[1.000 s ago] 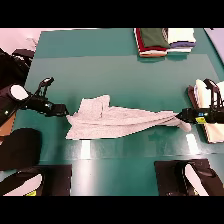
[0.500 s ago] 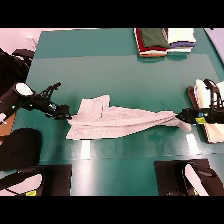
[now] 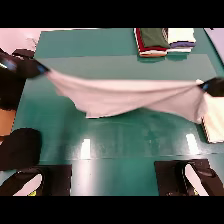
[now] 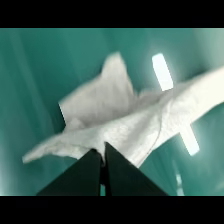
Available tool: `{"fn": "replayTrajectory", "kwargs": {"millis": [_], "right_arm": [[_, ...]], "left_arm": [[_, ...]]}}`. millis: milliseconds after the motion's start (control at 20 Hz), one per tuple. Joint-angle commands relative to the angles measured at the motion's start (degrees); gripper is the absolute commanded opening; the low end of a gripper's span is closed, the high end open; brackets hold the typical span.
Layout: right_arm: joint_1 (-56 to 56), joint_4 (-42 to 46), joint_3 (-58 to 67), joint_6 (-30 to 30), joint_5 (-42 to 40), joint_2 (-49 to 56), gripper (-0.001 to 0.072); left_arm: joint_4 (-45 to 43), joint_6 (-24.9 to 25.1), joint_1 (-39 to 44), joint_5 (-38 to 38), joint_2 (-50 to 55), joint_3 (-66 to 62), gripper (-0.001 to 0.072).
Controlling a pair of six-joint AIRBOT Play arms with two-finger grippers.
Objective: Fold the shirts.
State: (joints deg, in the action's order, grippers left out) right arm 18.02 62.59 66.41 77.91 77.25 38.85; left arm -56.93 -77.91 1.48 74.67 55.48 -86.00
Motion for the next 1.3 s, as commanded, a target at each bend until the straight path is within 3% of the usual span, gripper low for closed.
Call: {"fn": "replayTrajectory", "kwargs": {"millis": [0,250,500,700,900,1100,1250], "right_arm": [[0.0,0.0,15.5,0.0,1.5,0.0,0.0013],[0.0,0.2,29.7,0.2,5.5,0.0,0.0012],[0.0,0.5,33.8,4.3,10.8,0.0,0.0012],[0.0,0.4,25.0,8.6,13.9,0.3,0.0012],[0.0,0.4,8.6,11.1,16.6,6.3,0.0012],[-1.5,0.6,-4.2,9.6,8.2,19.9,0.0012],[-3.8,0.6,-4.7,7.9,0.6,31.8,0.0013]], "left_arm": [[-0.5,-2.1,0.0,-3.1,-5.7,-17.6,0.0019],[-1.6,-3.7,0.0,-5.4,-6.8,-35.3,0.0019],[-7.3,-3.7,0.0,-10.3,-5.9,-36.9,0.0018],[-11.8,-3.7,0.0,-9.8,-0.4,-28.3,0.0018],[-11.5,-3.7,0.0,-4.4,13.2,-20.9,0.0019],[-11.0,-3.7,0.0,-1.1,30.3,-19.8,0.0019],[-9.6,-1.7,0.3,-1.5,39.9,-19.8,0.002]]}}
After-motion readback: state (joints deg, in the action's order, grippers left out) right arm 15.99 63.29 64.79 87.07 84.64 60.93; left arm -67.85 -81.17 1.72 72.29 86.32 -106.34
